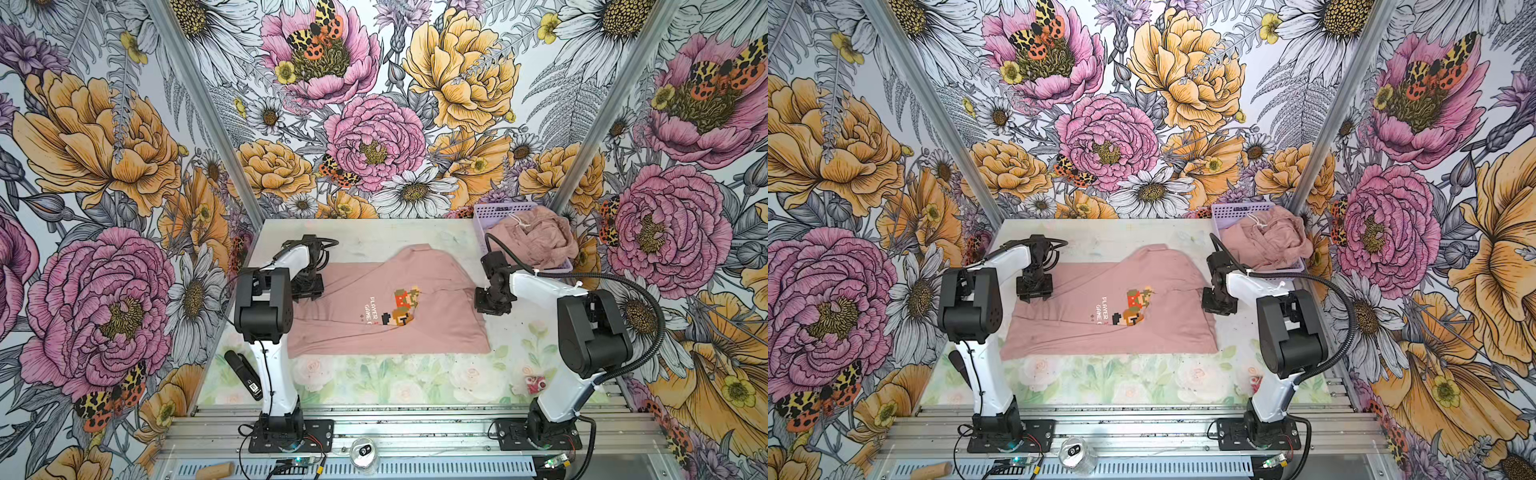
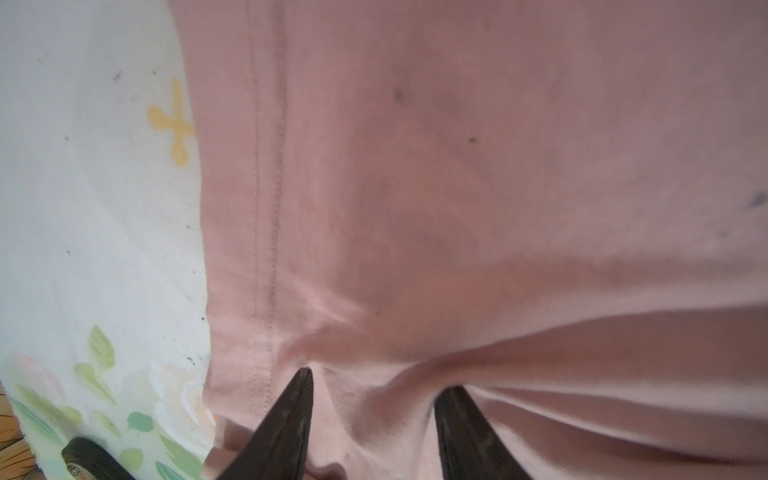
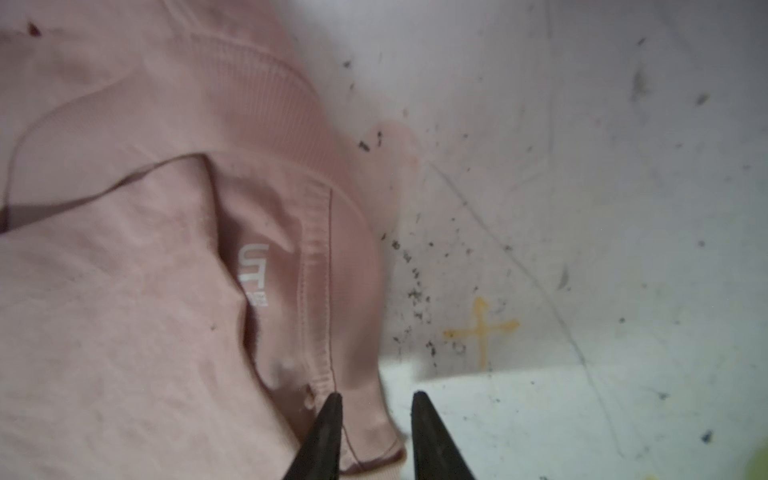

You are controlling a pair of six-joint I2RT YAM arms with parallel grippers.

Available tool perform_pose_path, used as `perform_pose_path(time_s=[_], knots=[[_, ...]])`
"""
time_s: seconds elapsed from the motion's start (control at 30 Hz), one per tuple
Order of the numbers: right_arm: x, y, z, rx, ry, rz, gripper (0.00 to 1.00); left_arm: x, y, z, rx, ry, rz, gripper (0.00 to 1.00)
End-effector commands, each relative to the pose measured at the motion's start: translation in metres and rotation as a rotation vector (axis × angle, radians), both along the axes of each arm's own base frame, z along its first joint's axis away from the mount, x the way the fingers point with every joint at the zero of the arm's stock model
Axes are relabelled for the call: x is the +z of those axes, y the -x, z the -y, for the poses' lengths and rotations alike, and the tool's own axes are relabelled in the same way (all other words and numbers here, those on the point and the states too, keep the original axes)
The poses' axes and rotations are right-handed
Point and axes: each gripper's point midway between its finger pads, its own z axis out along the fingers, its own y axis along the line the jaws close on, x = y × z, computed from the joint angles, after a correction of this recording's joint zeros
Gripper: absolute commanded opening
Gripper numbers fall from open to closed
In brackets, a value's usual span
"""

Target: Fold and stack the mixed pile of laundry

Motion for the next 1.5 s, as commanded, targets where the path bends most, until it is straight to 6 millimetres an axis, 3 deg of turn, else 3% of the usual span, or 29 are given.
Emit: perform_pose_path(time_s=[0.0, 0.1, 0.2, 0.37, 0.6, 0.9, 1.03, 1.13, 1.27, 1.47], knots=[[-0.007, 0.001, -0.008, 0.002, -0.019, -0.016, 0.32, -0.035, 0.007, -0.019, 0.016, -0.050, -0.057, 0.49], [-0.014, 0.002, -0.006, 0.005, -0.004, -0.036, 0.27, -0.035, 0.007, -0.019, 0.018, -0.048, -0.056, 0.49], [-0.017, 0.008, 0.002, -0.003, 0.039, -0.066, 0.13, -0.035, 0.007, -0.019, 0.019, -0.044, -0.056, 0.49], [-0.020, 0.021, 0.020, -0.012, 0.101, -0.116, 0.04, -0.035, 0.008, -0.019, 0.018, -0.044, -0.058, 0.49], [-0.017, 0.025, 0.042, -0.040, 0.143, -0.130, 0.04, -0.035, 0.008, -0.018, 0.016, -0.042, -0.059, 0.49], [-0.021, 0.030, 0.042, -0.030, 0.143, -0.150, 0.04, -0.035, 0.012, -0.016, 0.011, -0.038, -0.063, 0.49], [-0.012, 0.024, 0.034, -0.020, 0.096, -0.126, 0.15, -0.031, 0.012, -0.009, 0.002, -0.021, -0.054, 0.51], [0.007, 0.015, 0.029, -0.023, 0.073, -0.077, 0.25, -0.022, 0.008, -0.003, 0.000, -0.001, -0.023, 0.55], [0.037, 0.000, 0.020, -0.016, 0.054, -0.008, 0.31, 0.003, -0.005, 0.005, 0.000, 0.033, 0.056, 0.64], [0.060, -0.028, -0.025, 0.061, 0.000, 0.074, 0.35, 0.050, -0.020, 0.018, -0.013, 0.068, 0.191, 0.79]])
